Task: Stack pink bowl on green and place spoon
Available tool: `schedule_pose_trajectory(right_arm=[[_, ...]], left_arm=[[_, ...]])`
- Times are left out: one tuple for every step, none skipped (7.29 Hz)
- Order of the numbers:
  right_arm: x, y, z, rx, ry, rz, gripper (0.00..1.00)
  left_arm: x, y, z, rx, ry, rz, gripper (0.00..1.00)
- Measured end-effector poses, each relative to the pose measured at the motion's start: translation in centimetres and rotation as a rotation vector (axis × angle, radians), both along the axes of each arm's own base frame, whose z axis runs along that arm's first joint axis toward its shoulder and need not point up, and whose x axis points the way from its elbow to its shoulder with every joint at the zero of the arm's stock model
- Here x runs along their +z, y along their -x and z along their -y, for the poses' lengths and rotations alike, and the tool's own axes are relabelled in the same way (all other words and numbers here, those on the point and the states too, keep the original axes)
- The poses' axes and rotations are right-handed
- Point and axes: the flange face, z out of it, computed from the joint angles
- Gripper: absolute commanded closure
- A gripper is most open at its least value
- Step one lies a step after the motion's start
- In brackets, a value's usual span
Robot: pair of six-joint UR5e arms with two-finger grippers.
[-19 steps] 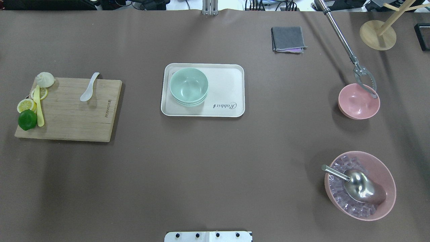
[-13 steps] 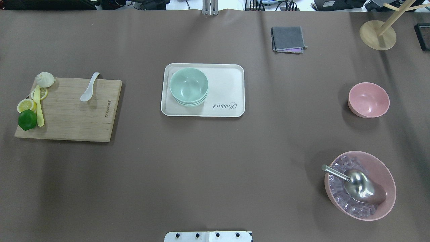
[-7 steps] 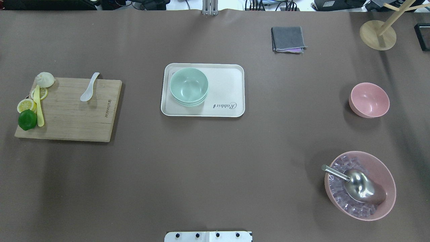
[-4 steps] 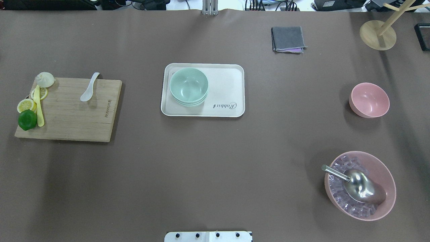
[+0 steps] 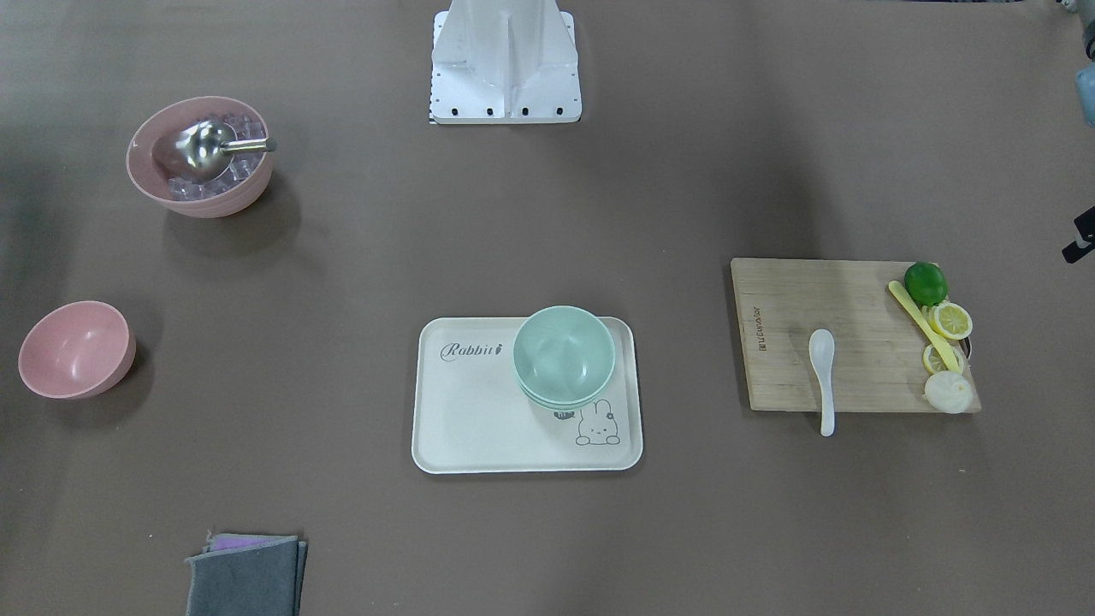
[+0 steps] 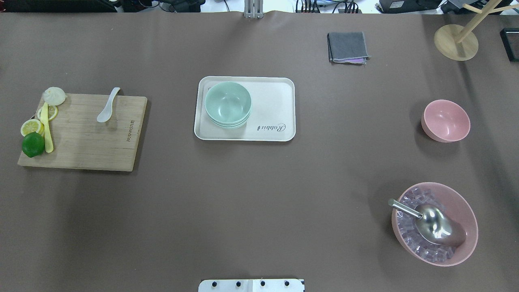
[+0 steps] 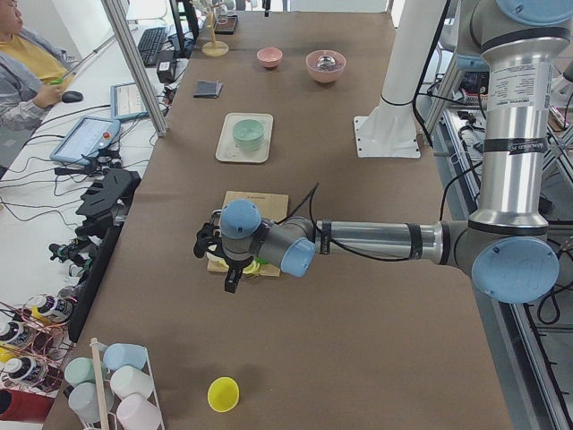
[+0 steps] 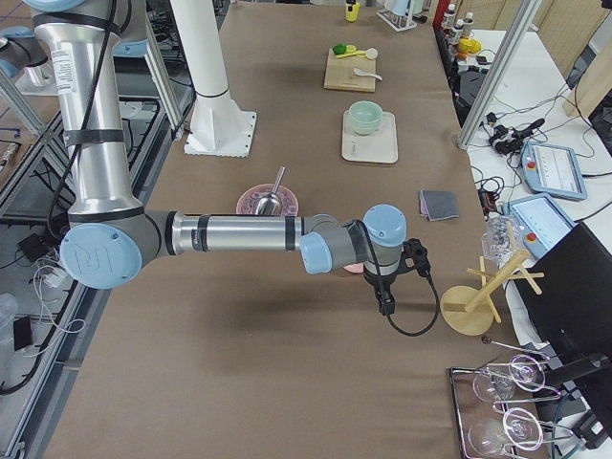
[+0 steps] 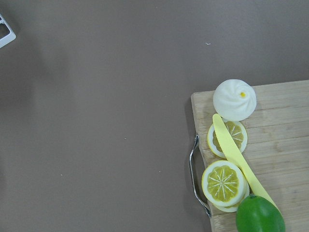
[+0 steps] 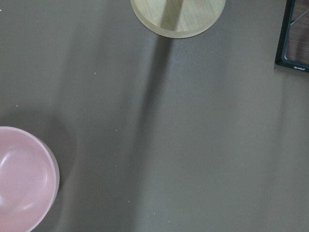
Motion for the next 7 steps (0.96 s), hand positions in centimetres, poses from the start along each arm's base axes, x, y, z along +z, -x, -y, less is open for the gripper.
schedule_pose_trajectory(right_arm=[[0.0,-0.1,-0.2,-0.001,0.019,0.001,0.00],[-0.1,-0.1,-0.5,-0.003,0.026,0.005,0.00],[0.0,-0.1,-0.7,-0.001,0.030,0.012,0.00],[0.0,0.1,-1.0,-0.002,0.037,0.026,0.00],[-0.5,1.6,-1.0,-0.025,0.029,0.050,0.00],[-1.4,4.5,-0.5,-0.047,0.024,0.073,0.00],[-2.3,7.7,0.1,-0.039,0.046,0.086,0.00]], left_arm=[[0.2,0.1,-0.3,0.012,-0.009,0.004,0.01],[0.3,0.1,-0.4,0.016,-0.011,0.005,0.01],[0.4,0.1,-0.6,0.016,-0.009,0.005,0.01],[0.5,0.1,-0.7,0.015,-0.005,0.004,0.02],[0.6,0.1,-0.7,0.015,-0.003,0.003,0.02],[0.6,0.1,-0.8,0.015,-0.001,0.003,0.02],[0.7,0.1,-0.8,0.014,0.000,0.002,0.02]])
